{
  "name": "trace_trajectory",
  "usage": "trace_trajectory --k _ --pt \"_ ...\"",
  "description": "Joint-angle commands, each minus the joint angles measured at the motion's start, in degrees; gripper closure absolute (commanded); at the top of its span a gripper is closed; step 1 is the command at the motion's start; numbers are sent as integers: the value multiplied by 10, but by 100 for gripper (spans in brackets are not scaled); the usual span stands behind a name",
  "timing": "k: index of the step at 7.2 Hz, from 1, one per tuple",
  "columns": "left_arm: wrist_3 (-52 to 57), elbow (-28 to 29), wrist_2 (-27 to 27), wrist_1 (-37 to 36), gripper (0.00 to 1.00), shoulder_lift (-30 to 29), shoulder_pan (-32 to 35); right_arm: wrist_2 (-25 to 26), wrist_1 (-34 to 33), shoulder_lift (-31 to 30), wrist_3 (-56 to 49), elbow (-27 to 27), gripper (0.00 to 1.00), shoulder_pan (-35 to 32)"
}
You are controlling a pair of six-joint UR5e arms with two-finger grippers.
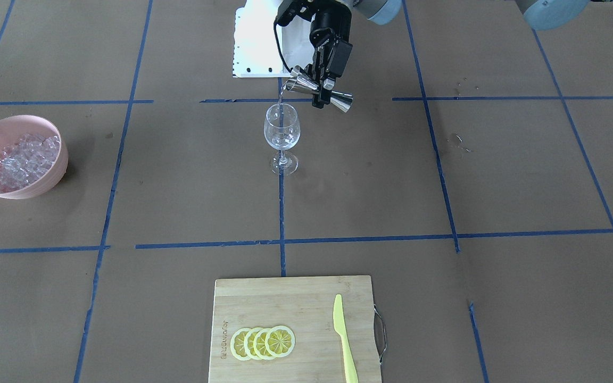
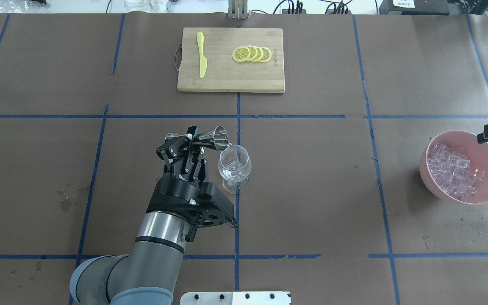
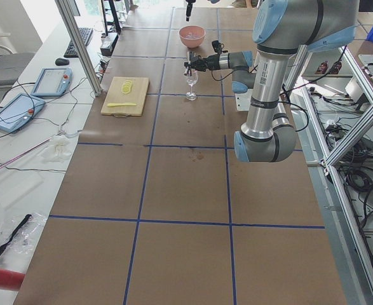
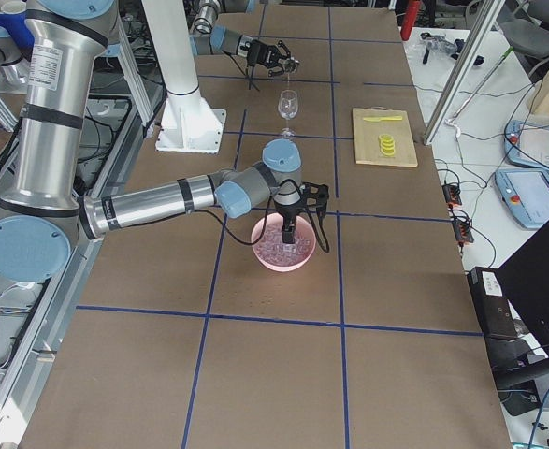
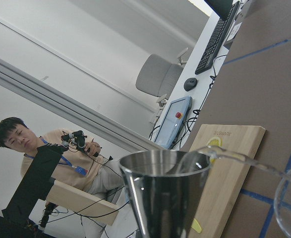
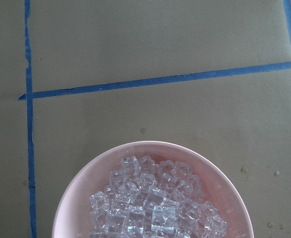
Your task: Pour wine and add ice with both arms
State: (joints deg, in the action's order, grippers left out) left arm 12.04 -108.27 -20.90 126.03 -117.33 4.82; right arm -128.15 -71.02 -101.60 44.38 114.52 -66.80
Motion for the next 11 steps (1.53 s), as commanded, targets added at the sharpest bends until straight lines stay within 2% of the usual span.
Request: trace_trajectory --k 1,9,11 --pt "46 1 2 -1 100 1 -1 0 0 0 0 0 0 0" --pt "231 -1 27 -20 100 0 -9 -2 -1 0 5 0 0 0" --pt "231 0 29 -20 100 0 -9 -2 -1 2 5 0 0 0"
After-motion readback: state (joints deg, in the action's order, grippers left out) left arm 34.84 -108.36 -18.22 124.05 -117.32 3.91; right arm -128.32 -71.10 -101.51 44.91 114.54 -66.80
